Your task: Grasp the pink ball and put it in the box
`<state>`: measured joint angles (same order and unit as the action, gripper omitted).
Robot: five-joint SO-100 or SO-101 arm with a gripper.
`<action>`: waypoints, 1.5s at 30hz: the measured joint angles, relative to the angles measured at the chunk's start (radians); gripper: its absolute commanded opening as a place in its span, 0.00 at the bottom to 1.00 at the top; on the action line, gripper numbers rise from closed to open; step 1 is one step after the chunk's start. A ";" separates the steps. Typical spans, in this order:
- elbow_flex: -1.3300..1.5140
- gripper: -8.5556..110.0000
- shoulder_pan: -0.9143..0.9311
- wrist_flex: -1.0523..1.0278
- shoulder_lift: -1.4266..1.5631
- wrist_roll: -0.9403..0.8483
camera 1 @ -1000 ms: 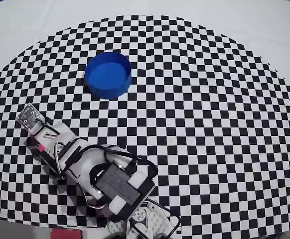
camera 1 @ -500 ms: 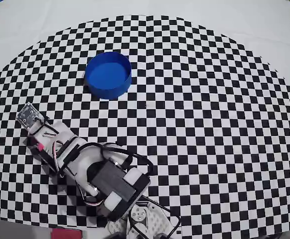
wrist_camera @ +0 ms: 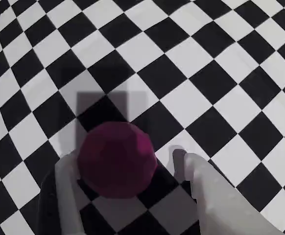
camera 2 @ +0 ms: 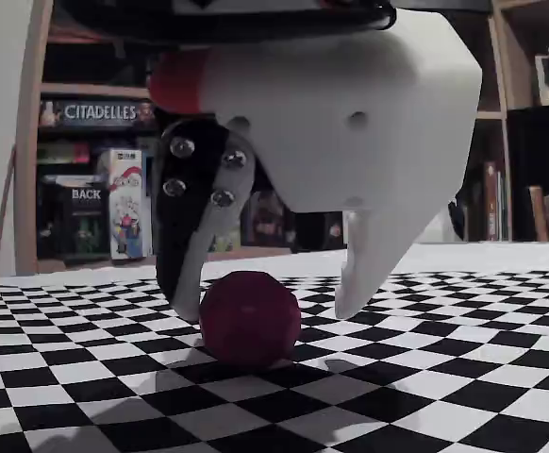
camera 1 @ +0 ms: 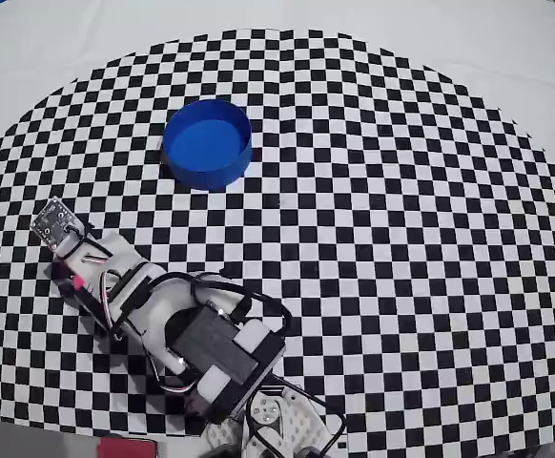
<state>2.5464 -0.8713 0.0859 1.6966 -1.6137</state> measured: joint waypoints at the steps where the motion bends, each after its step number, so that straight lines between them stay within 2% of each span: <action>1: 0.000 0.27 0.000 0.000 0.000 0.000; 45: -0.028 0.27 -0.009 0.003 -0.052 0.000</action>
<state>2.5188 -0.8805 0.0890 1.6444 -1.6137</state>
